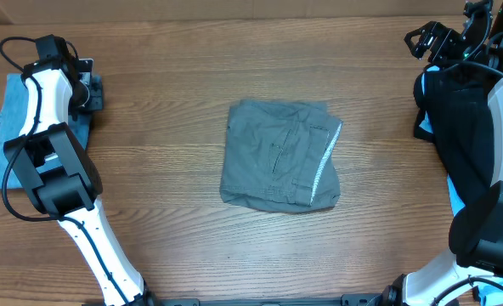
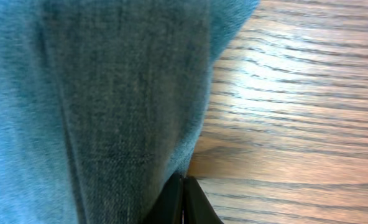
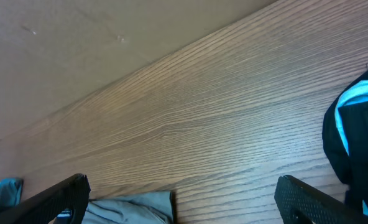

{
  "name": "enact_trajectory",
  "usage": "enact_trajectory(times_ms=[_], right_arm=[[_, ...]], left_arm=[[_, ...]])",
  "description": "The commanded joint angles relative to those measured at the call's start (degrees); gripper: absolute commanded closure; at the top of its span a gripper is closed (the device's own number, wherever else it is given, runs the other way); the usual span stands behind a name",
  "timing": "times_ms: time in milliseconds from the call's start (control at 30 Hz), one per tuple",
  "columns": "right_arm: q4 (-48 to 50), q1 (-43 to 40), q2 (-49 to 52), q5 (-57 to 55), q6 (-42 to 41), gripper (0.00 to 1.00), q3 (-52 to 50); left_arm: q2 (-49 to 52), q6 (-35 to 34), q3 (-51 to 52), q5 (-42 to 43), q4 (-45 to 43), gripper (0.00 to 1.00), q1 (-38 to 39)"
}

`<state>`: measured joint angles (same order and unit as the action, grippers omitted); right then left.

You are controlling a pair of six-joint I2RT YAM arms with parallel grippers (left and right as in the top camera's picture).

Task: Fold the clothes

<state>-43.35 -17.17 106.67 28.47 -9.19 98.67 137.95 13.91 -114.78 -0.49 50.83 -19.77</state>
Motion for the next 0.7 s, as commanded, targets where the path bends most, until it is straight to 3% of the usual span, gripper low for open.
enact_trajectory(times_ms=[0,167,300,400,667], right_arm=[[0.13,0.07,-0.15,-0.22,0.02,0.0,-0.09],[0.13,0.07,-0.15,-0.22,0.04,0.0,-0.09],[0.13,0.07,-0.15,-0.22,0.04,0.0,-0.09],[0.13,0.07,-0.15,-0.22,0.04,0.0,-0.09],[0.13,0.07,-0.15,-0.22,0.04,0.0,-0.09]], left_arm=[[-0.11,-3.41,-3.23,8.31,1.33,0.94,0.28],[-0.48,-6.69,-17.75,9.68,11.69,0.93,4.92],[-0.48,-10.67,-27.21,20.06,22.49,0.96,9.97],[-0.46,-11.91,-28.15,26.77,29.94,0.96,15.76],[-0.44,-21.27,-27.43,20.44,29.83,0.96,37.73]])
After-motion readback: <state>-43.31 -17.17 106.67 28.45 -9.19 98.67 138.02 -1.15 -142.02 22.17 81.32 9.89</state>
